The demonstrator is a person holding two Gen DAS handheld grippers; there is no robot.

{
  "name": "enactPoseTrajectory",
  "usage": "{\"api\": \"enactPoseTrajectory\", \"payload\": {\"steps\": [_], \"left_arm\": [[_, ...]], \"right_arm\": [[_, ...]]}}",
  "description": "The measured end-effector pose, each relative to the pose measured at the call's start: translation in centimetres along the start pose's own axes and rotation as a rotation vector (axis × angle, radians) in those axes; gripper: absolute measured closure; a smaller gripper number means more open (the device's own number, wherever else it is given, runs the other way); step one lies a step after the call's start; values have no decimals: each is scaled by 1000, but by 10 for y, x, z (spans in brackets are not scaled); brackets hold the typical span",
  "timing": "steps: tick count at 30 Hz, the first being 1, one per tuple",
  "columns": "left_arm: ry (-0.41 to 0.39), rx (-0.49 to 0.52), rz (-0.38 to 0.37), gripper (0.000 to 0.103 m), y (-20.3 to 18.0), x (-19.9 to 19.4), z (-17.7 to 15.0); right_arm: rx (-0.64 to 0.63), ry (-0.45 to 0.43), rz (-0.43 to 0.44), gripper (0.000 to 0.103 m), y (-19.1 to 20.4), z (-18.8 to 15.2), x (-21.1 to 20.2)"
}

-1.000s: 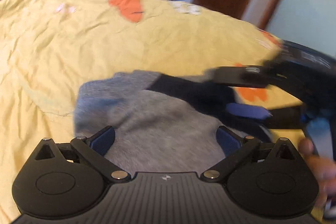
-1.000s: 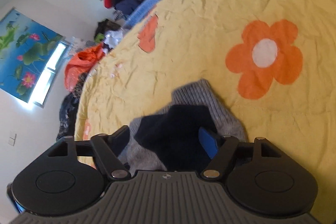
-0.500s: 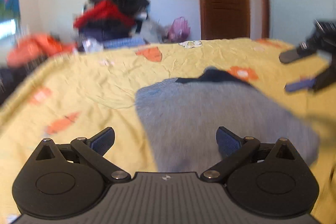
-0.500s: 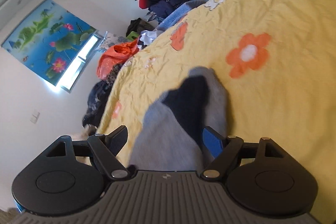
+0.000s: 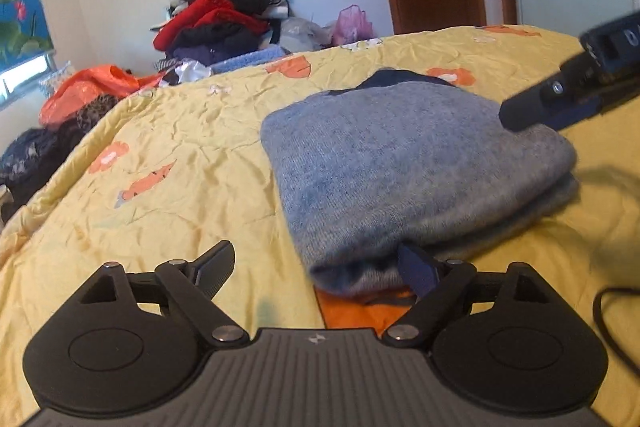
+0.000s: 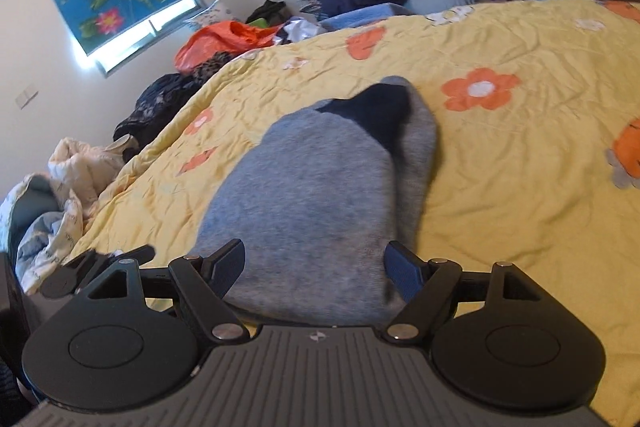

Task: Fold small clothes

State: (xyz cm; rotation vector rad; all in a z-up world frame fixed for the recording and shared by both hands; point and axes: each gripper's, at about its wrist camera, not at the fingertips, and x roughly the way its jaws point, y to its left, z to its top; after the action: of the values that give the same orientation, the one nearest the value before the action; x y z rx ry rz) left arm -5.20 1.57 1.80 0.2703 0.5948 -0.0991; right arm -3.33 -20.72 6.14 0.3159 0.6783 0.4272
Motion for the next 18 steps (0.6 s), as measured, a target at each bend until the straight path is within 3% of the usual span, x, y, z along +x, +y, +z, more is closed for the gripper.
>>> {"api": "enactPoseTrajectory", "payload": {"steps": [2, 4, 5, 7, 9, 13, 18], "left_arm": [[27, 16, 30, 20, -4, 10, -1], [13, 4, 28, 46, -6, 10, -2], [15, -4, 27, 72, -6, 9, -1], [1, -8, 43, 79, -8, 6, -2], [-32, 32, 88, 97, -11, -1, -4], [-68, 55, 99, 98, -5, -20, -8], [20, 32, 152, 103, -2, -6, -24]], "right_arm": [[1, 19, 5, 22, 3, -2, 6], [-1, 59, -12, 21, 1, -6, 16], [-14, 71, -37, 20, 1, -9, 20], [-65, 103, -88, 20, 1, -19, 29], [-101, 87, -80, 18, 1, -25, 26], [-100, 84, -66, 18, -1, -26, 23], [-137, 74, -61, 16, 1, -30, 23]]}}
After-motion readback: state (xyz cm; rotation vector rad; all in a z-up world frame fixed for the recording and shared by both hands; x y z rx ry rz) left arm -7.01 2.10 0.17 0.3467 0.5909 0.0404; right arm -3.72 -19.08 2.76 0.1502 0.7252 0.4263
